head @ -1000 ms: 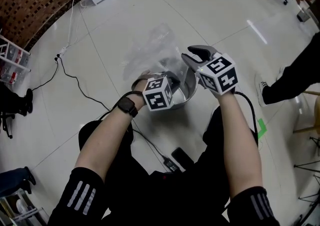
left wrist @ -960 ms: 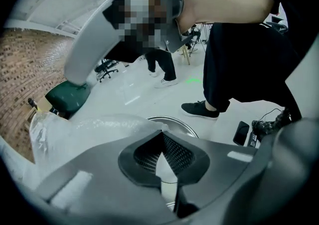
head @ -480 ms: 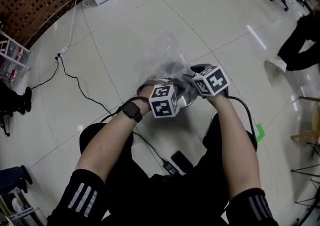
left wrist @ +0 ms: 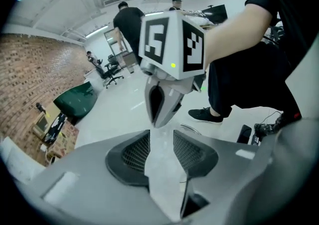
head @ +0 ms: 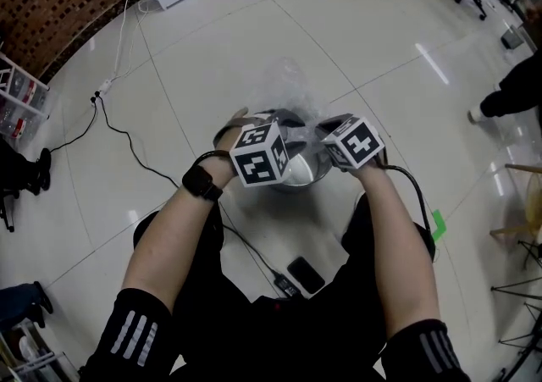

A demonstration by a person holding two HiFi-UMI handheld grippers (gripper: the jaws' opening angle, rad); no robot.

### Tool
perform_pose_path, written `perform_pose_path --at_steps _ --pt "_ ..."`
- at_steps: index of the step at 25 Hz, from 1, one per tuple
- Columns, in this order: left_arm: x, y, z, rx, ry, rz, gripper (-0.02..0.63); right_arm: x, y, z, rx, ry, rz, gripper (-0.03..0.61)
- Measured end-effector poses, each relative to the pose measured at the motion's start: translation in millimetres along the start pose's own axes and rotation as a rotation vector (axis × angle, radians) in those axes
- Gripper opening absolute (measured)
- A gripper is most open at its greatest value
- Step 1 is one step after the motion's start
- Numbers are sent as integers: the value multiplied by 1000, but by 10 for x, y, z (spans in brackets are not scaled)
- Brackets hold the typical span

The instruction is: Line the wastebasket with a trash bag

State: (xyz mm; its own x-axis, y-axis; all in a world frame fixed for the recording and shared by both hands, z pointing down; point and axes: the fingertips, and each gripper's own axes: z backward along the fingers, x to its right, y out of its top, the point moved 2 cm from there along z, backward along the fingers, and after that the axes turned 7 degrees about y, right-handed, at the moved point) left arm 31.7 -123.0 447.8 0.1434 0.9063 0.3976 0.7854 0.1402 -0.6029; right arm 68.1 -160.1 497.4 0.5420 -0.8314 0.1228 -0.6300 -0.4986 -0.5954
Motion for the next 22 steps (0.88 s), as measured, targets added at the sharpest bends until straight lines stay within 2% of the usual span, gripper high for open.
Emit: perform_pose_path --at_steps 2,5,7,8,12,15,18,19,22 --pt "-241 -61 146 1 67 55 140 25 11 31 9 -7 -5 8" --pt "-642 -156 334 27 196 194 149 22 39 61 13 -12 6 8" --pt "-854 -276 354 -11 299 245 163 17 44 68 15 -10 15 8" --pt "-890 -342 314 -42 323 252 181 9 45 72 17 -7 19 8" --pt "-772 -537 15 -130 289 298 210 -57 41 67 14 5 31 8" --pt "-702 -671 -167 -191 280 287 196 -101 47 56 11 15 37 8" --pt "-737 -813 -192 -231 296 305 38 -109 -5 30 -9 25 40 8" --pt "-773 -849 -160 -233 306 321 3 -102 -53 10 -31 24 47 8" --pt "-878 -884 4 -218 320 363 -5 -49 -296 -70 -143 3 89 8"
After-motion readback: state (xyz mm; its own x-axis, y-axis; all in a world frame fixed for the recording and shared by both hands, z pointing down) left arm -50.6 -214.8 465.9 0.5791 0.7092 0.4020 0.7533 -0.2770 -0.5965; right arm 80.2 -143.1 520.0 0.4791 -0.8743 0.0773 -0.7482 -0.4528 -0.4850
